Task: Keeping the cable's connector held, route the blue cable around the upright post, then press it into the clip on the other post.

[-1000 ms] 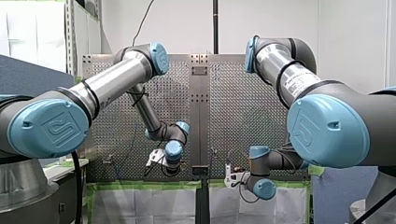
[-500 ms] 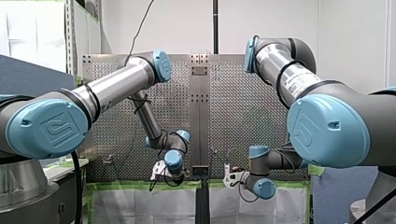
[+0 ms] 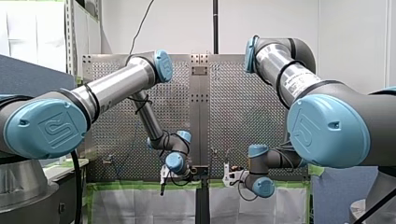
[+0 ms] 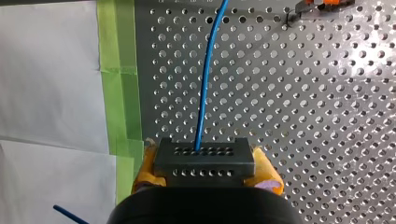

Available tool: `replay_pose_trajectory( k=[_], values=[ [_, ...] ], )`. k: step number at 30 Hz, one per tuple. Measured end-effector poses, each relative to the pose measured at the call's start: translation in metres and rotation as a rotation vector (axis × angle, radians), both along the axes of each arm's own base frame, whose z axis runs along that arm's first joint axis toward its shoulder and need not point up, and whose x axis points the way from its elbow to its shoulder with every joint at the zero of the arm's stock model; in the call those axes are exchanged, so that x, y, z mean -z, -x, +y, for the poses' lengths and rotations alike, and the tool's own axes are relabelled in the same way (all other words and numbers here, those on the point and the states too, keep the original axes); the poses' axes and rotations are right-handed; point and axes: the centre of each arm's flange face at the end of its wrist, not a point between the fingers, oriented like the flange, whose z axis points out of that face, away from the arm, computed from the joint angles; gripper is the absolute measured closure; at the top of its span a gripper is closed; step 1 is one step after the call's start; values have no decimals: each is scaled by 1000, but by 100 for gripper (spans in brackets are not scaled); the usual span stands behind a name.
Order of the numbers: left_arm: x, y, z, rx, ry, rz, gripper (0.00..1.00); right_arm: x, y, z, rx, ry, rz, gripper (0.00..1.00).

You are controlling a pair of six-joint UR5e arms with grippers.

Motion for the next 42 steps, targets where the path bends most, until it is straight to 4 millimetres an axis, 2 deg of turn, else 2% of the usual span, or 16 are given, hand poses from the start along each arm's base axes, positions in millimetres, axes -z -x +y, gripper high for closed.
replay_pose_trajectory(
  k=[8,17,28,42],
  values=[
    [-2,-7,-8,23,108,-26,1,0,-2,-5,-16,-13,7,100],
    [-4,-12,-12,1,195,-45,1,-5,-12,-19,-63,-27,4,100],
    [-3,-9,-11,-30,235,-6,1,-2,-11,-18,-78,-100,25,100],
    [-3,-6,-15,14,250,14,1,-1,-12,-17,-94,-117,32,100]
  ],
)
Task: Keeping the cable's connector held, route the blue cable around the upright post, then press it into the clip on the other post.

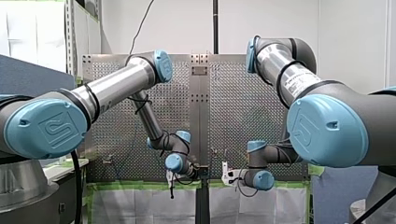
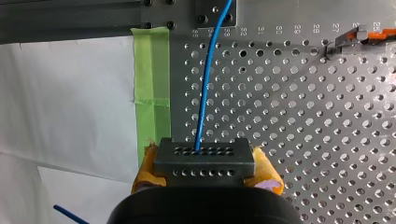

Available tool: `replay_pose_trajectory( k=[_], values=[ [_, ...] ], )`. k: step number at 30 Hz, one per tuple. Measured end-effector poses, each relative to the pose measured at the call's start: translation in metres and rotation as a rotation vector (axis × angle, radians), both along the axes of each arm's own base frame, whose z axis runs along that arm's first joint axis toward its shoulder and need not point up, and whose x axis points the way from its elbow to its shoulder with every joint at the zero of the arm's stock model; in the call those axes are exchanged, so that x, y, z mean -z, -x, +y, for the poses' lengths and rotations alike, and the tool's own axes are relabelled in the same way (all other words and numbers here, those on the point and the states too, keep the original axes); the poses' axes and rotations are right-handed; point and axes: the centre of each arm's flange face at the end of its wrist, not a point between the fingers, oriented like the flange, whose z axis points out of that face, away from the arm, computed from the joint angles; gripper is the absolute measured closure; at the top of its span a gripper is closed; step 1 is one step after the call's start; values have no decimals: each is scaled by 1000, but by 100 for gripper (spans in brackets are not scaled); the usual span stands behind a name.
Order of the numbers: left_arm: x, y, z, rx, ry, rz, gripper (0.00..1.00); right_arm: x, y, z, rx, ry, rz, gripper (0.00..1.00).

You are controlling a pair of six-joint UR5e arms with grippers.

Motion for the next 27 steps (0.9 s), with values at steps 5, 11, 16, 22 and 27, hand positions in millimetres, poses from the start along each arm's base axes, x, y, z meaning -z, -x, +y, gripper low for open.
replay_pose_trajectory(
  k=[5,11,16,22,27],
  values=[
    [0,1,1,0,-34,-7,1,0,0,0,-1,1,2,100],
    [1,2,1,-1,-48,-7,1,1,0,1,-3,-2,10,100],
    [1,2,2,-7,-54,-1,30,1,-1,3,-6,-2,18,100],
    [1,3,6,-32,-76,0,41,1,-1,3,-7,-3,20,100],
    [1,2,8,-51,-88,-2,100,1,1,2,-2,-3,20,100]
  ],
)
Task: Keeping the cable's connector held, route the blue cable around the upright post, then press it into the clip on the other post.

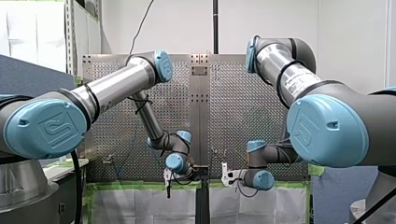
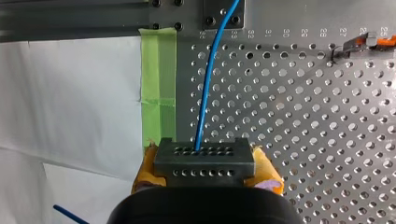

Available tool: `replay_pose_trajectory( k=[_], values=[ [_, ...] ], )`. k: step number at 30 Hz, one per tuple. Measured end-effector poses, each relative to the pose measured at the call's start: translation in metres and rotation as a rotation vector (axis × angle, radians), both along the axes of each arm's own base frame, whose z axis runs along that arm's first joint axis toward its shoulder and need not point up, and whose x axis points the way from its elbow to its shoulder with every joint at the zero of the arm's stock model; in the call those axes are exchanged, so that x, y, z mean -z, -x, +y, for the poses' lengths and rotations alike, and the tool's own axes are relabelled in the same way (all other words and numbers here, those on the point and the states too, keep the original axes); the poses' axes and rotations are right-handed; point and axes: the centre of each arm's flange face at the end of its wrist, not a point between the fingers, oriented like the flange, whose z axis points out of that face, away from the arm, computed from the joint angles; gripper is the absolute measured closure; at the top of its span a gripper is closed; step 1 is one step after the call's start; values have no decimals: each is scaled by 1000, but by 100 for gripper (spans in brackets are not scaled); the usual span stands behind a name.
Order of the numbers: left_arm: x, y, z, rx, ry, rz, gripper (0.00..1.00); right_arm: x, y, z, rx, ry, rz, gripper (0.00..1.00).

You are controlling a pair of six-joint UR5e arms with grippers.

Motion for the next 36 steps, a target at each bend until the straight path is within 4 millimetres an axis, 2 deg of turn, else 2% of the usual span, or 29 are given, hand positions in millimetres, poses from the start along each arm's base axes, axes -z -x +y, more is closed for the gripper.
replay_pose_trajectory(
  k=[22,36],
  values=[
    [0,3,13,-74,-135,3,100,-1,11,-13,29,-8,-12,100],
    [0,8,8,-53,-159,-2,100,0,17,-17,40,-20,-4,100]
  ],
)
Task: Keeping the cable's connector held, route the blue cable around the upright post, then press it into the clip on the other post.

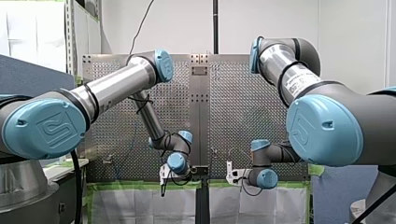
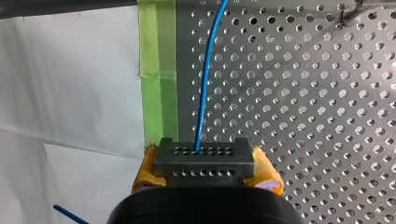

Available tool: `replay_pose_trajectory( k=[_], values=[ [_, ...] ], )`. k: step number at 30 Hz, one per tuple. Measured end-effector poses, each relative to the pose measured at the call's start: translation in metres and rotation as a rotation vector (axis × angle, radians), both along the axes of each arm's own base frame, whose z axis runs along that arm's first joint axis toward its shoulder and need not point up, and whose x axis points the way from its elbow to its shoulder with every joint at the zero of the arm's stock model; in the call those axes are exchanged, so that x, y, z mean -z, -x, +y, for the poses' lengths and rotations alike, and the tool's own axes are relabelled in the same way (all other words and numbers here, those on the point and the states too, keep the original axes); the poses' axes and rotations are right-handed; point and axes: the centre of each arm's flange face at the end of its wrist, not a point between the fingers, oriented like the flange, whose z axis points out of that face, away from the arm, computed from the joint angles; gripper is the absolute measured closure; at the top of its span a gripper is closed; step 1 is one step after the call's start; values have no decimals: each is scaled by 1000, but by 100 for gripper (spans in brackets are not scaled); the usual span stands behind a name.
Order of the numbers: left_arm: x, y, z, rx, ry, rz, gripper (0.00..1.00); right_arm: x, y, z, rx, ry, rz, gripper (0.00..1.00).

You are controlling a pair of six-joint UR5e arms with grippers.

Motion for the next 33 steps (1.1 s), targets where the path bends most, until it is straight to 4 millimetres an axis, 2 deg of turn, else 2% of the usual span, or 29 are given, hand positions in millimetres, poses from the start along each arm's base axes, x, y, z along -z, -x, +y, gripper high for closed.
replay_pose_trajectory(
  k=[10,11,12,14,15,17,21,23,24,25,31,32,33],
  values=[
    [0,2,1,19,-32,10,100,0,0,0,0,3,-1,100],
    [1,2,2,23,-43,13,82,0,0,0,0,3,-1,100],
    [1,2,3,27,-53,17,82,0,0,0,0,4,-1,100],
    [1,3,5,34,-76,27,66,0,0,0,0,4,-1,100],
    [1,3,7,37,-87,33,66,0,0,-1,0,4,-1,100],
    [2,4,9,45,-109,45,57,0,0,-1,0,5,-1,100],
    [3,6,12,76,-143,71,57,0,0,-1,-1,5,0,100],
    [3,6,13,93,-153,78,43,0,0,-1,-1,5,1,100],
    [3,5,14,101,-157,80,43,0,-1,-1,-2,5,2,100],
    [3,5,14,109,-159,80,38,0,-1,0,-2,5,3,100],
    [4,1,18,160,-175,83,38,0,-2,0,-5,7,6,100],
    [4,0,19,170,-175,85,34,0,-2,0,-5,8,6,100],
    [4,-1,19,176,-175,86,34,0,-2,-1,-5,8,6,100]
  ],
)
